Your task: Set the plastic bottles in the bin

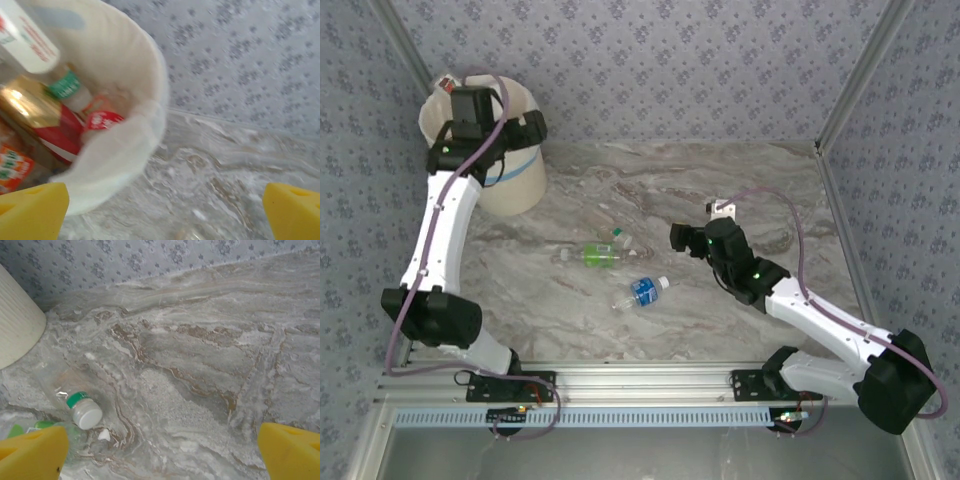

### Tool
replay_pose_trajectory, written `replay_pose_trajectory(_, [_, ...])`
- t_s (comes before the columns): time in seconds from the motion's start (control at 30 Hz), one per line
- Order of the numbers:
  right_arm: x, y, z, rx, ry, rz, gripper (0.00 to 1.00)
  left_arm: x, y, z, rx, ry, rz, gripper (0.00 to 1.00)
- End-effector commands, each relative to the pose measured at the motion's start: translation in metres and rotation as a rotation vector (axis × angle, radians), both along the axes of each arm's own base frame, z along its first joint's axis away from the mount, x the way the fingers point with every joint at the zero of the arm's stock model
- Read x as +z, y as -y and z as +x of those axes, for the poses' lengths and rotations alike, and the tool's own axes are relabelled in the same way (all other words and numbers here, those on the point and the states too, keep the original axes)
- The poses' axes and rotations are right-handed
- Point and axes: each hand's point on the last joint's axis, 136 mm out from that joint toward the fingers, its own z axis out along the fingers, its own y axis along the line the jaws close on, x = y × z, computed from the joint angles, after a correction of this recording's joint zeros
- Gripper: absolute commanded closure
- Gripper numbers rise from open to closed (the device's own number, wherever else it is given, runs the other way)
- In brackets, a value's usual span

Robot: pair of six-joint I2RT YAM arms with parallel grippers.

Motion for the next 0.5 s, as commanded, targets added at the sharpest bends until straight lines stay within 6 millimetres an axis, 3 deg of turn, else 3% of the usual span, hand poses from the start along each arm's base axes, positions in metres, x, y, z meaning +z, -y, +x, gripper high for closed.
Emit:
replay_pose_trajectory(0.0, [-0.008,0.014,-0.007,-0.049,-0.041,-0.018,0.0,0.001,0.03,-0.013,-0.08,0.048,-0.051,0.01])
replay_pose_trajectory(0.2, [-0.024,0.023,-0.012,-0.096,-0.096,0.006,0.0,-0.064,0.118,-0.06,-0.344,-0.072,-0.015,0.01])
replay_pose_trajectory(0.37, [-0.031,0.035,-0.016,-0.138,-0.133,-0.019,0.0,-0.115,0.175,-0.115,-0.572,-0.207,0.062,0.01])
replay_pose_trajectory(0.47, [-0.034,0.044,-0.018,-0.197,-0.149,-0.008,0.0,-0.146,0.199,-0.146,-0.679,-0.262,0.116,0.01])
